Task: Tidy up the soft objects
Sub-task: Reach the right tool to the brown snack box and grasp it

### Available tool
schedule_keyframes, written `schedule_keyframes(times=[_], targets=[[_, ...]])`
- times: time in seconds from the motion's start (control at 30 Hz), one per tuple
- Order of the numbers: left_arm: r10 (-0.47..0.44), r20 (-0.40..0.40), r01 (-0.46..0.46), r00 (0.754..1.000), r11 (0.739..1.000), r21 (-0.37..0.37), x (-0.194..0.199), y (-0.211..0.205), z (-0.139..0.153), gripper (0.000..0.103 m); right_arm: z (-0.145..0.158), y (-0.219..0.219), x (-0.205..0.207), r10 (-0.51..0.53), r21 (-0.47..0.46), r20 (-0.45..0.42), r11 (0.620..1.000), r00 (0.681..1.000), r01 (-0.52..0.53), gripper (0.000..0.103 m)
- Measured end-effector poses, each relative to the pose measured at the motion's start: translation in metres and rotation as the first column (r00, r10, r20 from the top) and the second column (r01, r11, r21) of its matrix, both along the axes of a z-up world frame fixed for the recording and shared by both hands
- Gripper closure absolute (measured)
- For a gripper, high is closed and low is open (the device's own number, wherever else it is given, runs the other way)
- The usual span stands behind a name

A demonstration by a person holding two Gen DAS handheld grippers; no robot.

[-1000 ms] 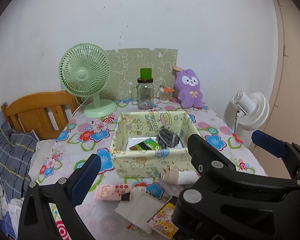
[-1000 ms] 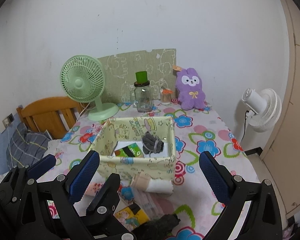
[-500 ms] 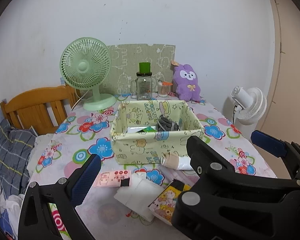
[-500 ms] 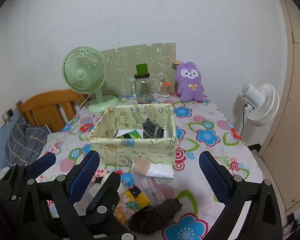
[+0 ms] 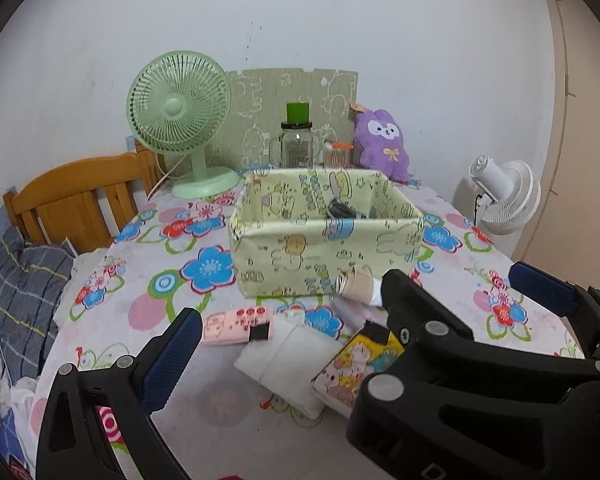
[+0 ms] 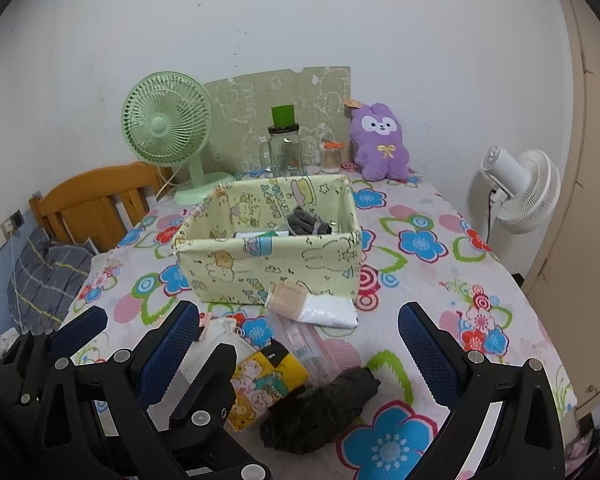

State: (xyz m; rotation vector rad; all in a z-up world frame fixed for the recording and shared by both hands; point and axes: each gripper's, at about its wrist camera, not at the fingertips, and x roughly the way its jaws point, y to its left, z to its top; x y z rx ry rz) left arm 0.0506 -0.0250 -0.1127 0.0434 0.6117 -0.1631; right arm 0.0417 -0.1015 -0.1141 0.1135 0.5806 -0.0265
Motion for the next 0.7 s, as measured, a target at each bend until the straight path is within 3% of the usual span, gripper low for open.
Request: schedule_keyframes(times=[0.17, 0.37, 0.7], targets=[[0.008, -0.007, -0.008, 1.000, 0.999, 0.031, -0.007, 0.004, -0.012, 0.000, -0.014, 0.004, -0.004, 0.000, 0.005, -0.031, 1.000, 1.000, 0.000, 0.002], [0.002, -0.045, -0.002, 0.999, 1.000, 0.007, -0.007, 0.011, -0.028, 0.000, -0.030, 0.011, -0.006, -0.012, 0.006, -0.056, 1.000, 0.998, 0.013, 0.002], [0.035, -0.090, -0.033, 0.995, 0.999, 0.034, -0.003, 0.023, -0.049, 0.001, -0.052, 0.026, 0.002, 0.019, -0.011, -0.111, 1.000, 0.994, -0.020, 0.002]])
